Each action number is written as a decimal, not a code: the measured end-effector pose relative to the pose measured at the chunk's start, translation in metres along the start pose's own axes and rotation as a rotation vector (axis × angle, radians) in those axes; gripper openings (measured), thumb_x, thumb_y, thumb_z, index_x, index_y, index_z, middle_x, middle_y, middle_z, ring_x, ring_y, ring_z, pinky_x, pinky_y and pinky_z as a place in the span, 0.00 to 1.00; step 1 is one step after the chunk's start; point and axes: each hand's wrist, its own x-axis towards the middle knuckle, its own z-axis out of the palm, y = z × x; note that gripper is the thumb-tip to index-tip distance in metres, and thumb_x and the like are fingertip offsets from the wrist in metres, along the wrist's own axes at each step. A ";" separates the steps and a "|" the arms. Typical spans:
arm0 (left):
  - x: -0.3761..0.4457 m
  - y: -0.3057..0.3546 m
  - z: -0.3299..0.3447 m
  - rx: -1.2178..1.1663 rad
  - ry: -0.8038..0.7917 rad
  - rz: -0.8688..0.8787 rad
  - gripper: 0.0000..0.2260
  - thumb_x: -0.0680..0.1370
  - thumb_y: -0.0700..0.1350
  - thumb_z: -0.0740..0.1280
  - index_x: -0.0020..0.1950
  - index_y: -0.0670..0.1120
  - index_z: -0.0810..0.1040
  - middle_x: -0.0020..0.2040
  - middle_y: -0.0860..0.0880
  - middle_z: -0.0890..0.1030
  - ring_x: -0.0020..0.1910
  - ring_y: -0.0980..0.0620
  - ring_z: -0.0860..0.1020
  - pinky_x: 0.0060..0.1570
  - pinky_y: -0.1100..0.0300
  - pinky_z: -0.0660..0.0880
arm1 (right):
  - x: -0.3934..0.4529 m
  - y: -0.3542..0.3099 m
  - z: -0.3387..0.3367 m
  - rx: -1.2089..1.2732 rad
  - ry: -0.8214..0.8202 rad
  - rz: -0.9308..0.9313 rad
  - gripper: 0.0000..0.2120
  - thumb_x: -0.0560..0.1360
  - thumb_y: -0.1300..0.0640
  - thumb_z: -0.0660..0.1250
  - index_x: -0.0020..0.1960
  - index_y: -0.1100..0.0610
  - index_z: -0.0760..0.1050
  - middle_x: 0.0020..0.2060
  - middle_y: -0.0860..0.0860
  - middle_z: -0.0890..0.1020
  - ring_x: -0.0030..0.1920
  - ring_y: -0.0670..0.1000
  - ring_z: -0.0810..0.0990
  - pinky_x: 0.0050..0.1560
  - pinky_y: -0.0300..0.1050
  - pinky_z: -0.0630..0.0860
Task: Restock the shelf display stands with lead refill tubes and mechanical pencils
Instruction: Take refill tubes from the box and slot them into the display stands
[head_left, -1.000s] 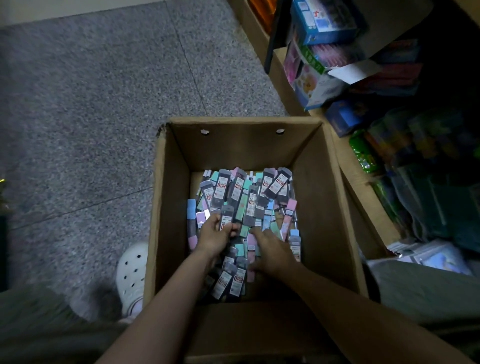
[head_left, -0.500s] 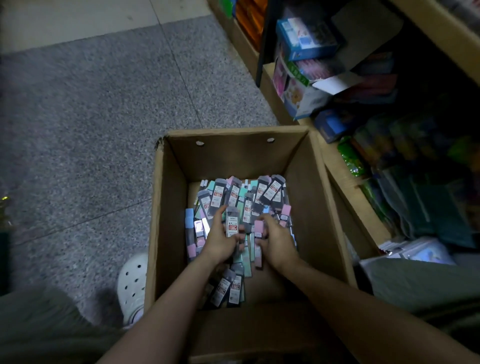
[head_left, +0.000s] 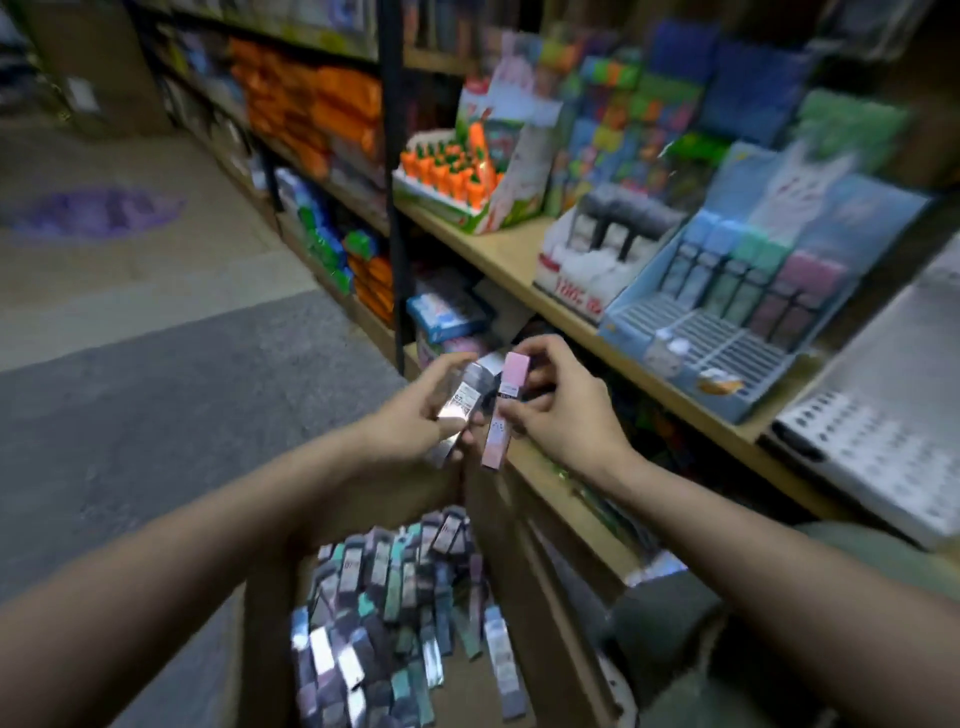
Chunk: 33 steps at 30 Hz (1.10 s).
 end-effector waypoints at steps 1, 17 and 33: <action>0.004 0.010 0.005 -0.018 0.002 0.029 0.29 0.78 0.26 0.60 0.73 0.50 0.60 0.49 0.41 0.78 0.38 0.54 0.80 0.37 0.59 0.79 | 0.000 -0.006 -0.014 -0.023 0.021 -0.014 0.22 0.69 0.62 0.76 0.51 0.42 0.69 0.36 0.44 0.79 0.32 0.41 0.81 0.36 0.36 0.79; 0.054 0.065 0.052 -0.309 -0.001 0.126 0.28 0.79 0.30 0.61 0.68 0.60 0.64 0.50 0.42 0.82 0.43 0.50 0.82 0.42 0.52 0.81 | 0.026 -0.059 -0.242 -0.651 0.448 -0.117 0.16 0.68 0.56 0.78 0.44 0.51 0.70 0.36 0.41 0.77 0.36 0.38 0.79 0.32 0.32 0.69; 0.058 0.060 0.056 -0.312 -0.027 0.107 0.30 0.79 0.30 0.61 0.69 0.62 0.63 0.50 0.44 0.83 0.46 0.49 0.82 0.42 0.54 0.80 | 0.058 0.005 -0.221 -0.794 0.339 0.049 0.15 0.68 0.62 0.76 0.44 0.52 0.71 0.40 0.50 0.81 0.43 0.53 0.80 0.44 0.54 0.79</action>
